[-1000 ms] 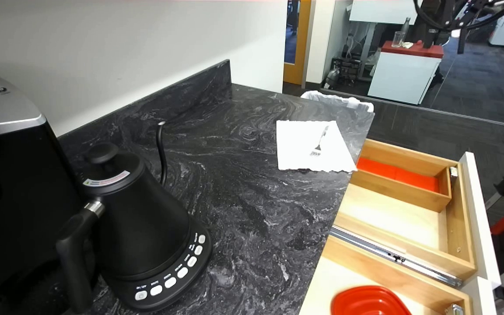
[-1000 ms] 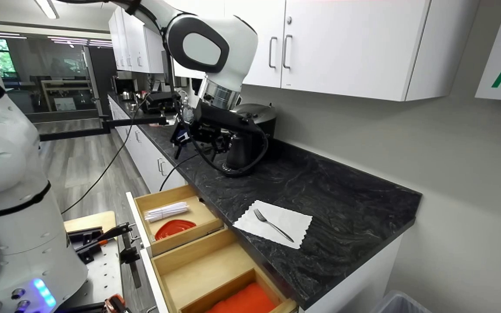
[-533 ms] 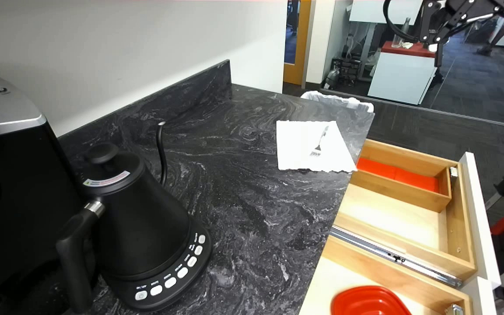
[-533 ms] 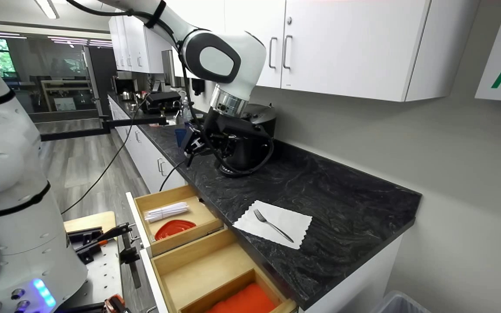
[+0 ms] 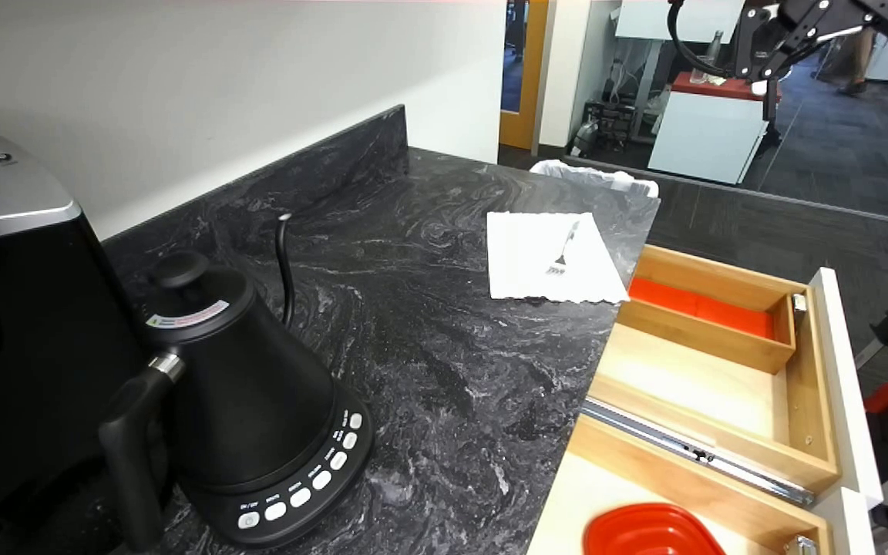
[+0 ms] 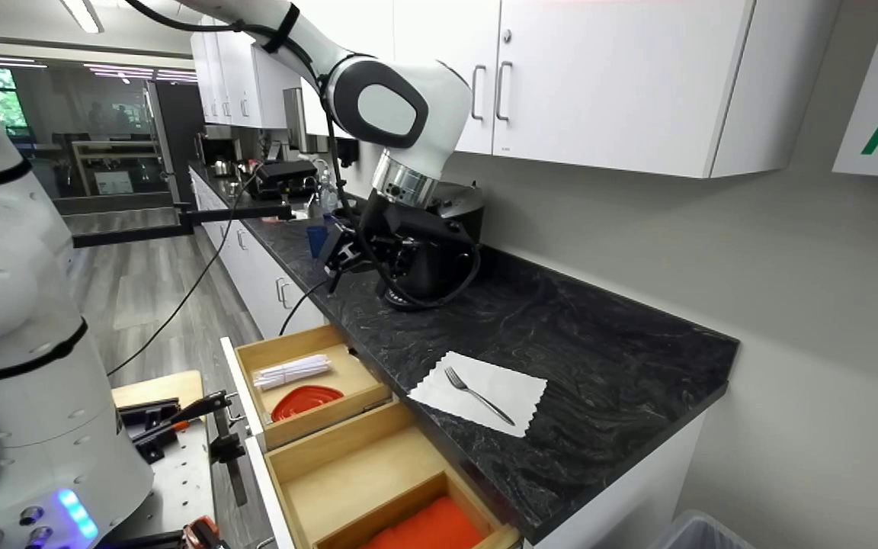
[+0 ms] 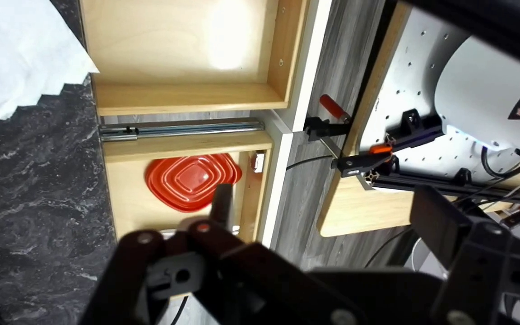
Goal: Take the fork from the counter and put it in the drawer
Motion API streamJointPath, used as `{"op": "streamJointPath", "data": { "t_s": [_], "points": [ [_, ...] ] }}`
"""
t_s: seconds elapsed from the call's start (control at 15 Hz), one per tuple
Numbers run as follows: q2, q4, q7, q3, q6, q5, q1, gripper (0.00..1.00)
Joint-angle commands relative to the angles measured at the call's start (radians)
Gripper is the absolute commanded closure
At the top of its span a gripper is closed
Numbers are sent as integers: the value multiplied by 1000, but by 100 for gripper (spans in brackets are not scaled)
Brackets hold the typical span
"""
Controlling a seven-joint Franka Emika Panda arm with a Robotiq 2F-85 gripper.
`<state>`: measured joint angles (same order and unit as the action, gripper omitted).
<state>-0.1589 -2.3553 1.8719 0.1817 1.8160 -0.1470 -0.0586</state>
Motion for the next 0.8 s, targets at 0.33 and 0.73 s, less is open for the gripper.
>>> {"op": "streamJointPath", "data": {
  "t_s": [0.33, 0.73],
  "points": [
    [-71, -144, 153, -26, 454, -19, 34, 0],
    [330, -27, 221, -130, 921, -213, -12, 0]
  ]
}}
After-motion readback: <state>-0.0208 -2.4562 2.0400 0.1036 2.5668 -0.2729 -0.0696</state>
